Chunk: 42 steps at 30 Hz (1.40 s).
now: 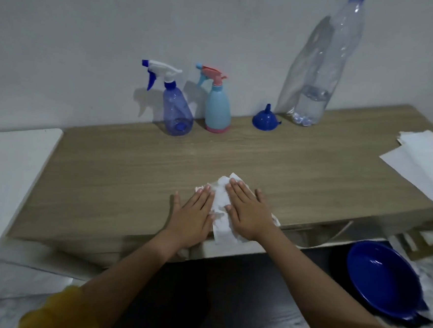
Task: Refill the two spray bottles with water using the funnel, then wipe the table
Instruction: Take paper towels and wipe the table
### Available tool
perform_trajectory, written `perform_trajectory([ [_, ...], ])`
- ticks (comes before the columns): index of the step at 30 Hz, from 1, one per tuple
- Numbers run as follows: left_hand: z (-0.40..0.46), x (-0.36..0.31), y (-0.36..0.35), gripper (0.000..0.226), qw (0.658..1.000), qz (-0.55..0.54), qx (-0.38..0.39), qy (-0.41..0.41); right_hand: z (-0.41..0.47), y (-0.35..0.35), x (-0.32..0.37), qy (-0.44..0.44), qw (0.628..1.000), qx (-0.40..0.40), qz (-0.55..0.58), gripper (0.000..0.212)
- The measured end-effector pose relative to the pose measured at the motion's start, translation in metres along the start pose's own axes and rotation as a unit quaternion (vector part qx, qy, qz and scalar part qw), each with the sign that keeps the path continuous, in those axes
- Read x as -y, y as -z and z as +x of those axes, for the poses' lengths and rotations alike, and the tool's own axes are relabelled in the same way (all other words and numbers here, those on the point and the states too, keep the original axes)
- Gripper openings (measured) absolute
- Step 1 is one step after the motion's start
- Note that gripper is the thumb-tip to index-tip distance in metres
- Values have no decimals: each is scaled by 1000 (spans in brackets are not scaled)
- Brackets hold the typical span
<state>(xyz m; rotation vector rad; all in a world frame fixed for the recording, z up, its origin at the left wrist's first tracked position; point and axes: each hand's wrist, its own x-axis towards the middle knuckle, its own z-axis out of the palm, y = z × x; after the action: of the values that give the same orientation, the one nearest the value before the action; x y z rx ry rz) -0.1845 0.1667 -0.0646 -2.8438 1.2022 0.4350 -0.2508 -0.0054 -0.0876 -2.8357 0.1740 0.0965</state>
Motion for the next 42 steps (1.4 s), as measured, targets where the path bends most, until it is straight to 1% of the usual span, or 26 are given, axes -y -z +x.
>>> perform_trajectory([
  [8,60,-114,2,59,999,9,-6,-30,-41,27,-111,-18,1000,-5,-6,78],
  [15,87,-178,9,59,998,16,9,-58,-71,37,-167,-40,999,-31,-6,76],
  [17,91,-190,12,57,997,17,10,-68,-75,39,-172,-35,998,-54,16,72],
  [19,100,-203,14,57,997,-13,-8,-78,-79,43,-181,-49,990,-101,87,58],
  [21,111,-215,14,59,992,-88,-41,-80,-82,50,-189,-80,966,-159,188,36],
  [22,116,-221,15,59,986,-131,-59,-84,-84,55,-194,-105,948,-192,230,29],
  [24,130,-234,16,53,970,-205,-83,-100,-89,70,-202,-177,905,-239,305,25],
  [26,142,-250,21,38,952,-263,-107,-118,-97,86,-210,-235,860,-267,367,22],
  [30,152,-292,42,15,915,-358,-123,-140,-118,112,-235,-283,801,-330,412,25],
  [33,161,-331,54,8,883,-423,-128,-156,-142,122,-254,-318,759,-395,407,12],
  [34,164,-346,56,7,874,-444,-123,-157,-152,124,-261,-333,749,-414,395,11],
  [36,168,-378,55,5,856,-481,-112,-155,-175,126,-276,-361,724,-434,396,16],
  [39,168,-436,48,12,845,-492,-98,-186,-209,125,-309,-398,667,-436,454,13],
  [42,169,-502,34,12,849,-478,-50,-222,-248,121,-358,-420,607,-453,500,11],
])
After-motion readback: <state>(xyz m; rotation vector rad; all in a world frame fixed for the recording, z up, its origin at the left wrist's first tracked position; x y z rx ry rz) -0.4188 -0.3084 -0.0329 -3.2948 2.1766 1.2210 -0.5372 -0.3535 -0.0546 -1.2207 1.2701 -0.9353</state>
